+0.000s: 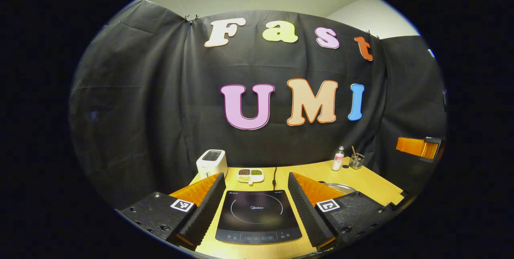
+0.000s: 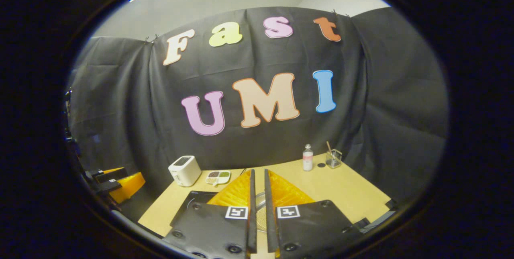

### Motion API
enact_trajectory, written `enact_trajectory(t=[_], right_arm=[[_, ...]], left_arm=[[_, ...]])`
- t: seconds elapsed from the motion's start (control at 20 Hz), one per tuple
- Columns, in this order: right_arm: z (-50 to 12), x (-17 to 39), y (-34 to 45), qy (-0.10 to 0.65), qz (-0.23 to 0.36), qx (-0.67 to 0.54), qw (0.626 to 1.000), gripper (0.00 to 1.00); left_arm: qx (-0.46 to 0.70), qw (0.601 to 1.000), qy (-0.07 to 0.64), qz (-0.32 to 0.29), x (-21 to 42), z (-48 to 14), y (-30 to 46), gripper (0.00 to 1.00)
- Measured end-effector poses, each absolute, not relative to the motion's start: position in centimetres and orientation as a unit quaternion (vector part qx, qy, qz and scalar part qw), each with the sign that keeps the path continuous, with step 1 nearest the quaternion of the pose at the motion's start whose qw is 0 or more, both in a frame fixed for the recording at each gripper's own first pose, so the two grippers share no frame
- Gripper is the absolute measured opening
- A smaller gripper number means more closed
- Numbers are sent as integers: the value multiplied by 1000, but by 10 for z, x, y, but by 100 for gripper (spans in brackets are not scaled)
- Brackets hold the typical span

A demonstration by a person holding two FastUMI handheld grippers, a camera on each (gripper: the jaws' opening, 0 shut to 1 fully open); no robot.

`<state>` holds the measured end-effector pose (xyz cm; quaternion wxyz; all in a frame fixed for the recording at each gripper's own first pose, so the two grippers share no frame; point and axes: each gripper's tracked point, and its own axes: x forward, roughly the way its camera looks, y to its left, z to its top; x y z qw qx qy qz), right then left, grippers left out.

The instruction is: First push the handle of the pot to place it horizontally, then grasp the pot with both hands and set it on the induction cooktop.

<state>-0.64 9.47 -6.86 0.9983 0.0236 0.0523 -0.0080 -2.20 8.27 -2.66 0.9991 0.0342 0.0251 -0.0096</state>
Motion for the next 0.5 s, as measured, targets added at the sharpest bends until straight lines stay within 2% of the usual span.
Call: enact_trajectory(t=[0.05,0.15,0.2,0.3,0.35,0.5], right_arm=[[-76,-6,95,58,-10,26,998,0],[-93,-7,91,74,-19,25,997,0],[-105,-8,91,83,-22,25,996,10],[-127,-11,91,105,-27,26,994,10],[-138,-12,91,115,-29,27,993,10],[-169,-20,90,150,-33,27,988,10]], left_arm=[[34,999,27,-11,-22,-29,85,95],[32,999,32,-15,-21,-33,87,92],[31,999,34,-16,-22,-35,90,92],[30,999,39,-17,-23,-39,94,95],[29,999,42,-17,-24,-43,96,92],[24,998,49,-18,-23,-46,98,92]])
